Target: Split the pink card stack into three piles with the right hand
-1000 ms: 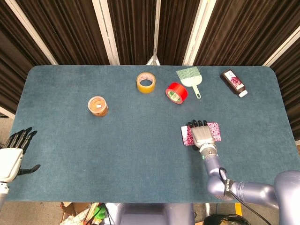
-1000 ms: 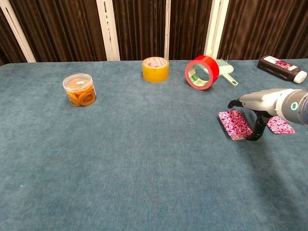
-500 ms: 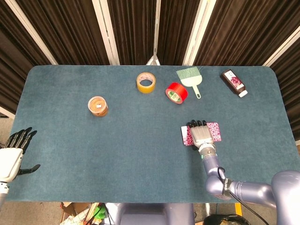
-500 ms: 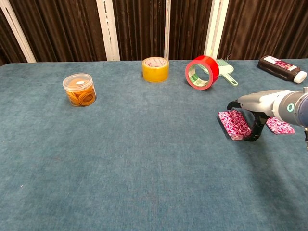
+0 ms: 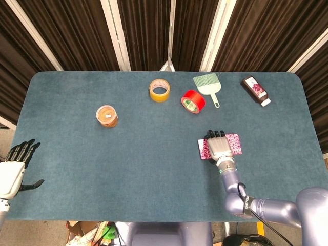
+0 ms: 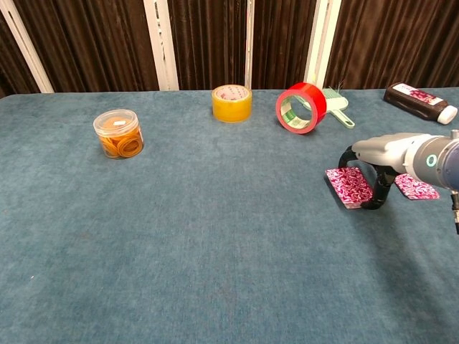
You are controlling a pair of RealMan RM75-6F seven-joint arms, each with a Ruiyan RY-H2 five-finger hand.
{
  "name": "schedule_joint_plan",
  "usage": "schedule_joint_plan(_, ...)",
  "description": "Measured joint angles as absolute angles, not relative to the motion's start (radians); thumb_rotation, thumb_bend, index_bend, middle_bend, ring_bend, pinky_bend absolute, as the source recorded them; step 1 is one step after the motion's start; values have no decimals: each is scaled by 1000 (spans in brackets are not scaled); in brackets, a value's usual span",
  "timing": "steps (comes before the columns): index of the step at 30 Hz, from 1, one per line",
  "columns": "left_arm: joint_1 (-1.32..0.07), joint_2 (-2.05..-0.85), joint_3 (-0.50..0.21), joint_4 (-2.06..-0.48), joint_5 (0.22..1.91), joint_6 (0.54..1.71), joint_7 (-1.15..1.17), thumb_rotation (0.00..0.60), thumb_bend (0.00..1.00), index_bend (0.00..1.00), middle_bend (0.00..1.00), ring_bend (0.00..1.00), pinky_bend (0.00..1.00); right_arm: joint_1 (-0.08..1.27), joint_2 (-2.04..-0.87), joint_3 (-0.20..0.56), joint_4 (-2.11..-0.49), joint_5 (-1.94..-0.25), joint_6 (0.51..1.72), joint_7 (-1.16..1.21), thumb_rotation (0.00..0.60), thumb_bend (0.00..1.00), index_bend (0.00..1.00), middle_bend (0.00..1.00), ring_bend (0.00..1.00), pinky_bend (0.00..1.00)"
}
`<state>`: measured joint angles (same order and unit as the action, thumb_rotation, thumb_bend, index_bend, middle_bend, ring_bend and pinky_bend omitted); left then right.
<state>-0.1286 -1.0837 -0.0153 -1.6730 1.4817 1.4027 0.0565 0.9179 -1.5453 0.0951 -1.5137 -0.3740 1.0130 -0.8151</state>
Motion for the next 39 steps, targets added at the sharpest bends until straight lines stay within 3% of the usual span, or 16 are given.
schedule_joint_plan(17, -128, -1085, -15, -1677, 1486, 1407, 59, 600, 60, 0, 0, 0, 61, 915, -1497, 120, -1658, -422, 1072, -804, 600, 324, 460, 56, 0, 0)
schedule_joint_plan(30, -127, -1082, -14, -1676, 1495, 1412, 39, 600, 60, 0, 0, 0, 61, 962, -1646, 128, -1665, -430, 1144, -879, 600, 324, 454, 55, 0, 0)
schedule_joint_plan(34, -127, -1080, -13, -1675, 1496, 1410, 31, 600, 60, 0, 0, 0, 61, 975, -1696, 130, -1630, -421, 1165, -907, 600, 324, 328, 25, 0, 0)
schedule_joint_plan(39, -128, -1079, -15, -1674, 1494, 1410, 20, 600, 60, 0, 0, 0, 61, 977, -1715, 129, -1621, -431, 1186, -926, 600, 325, 87, 0, 0, 0)
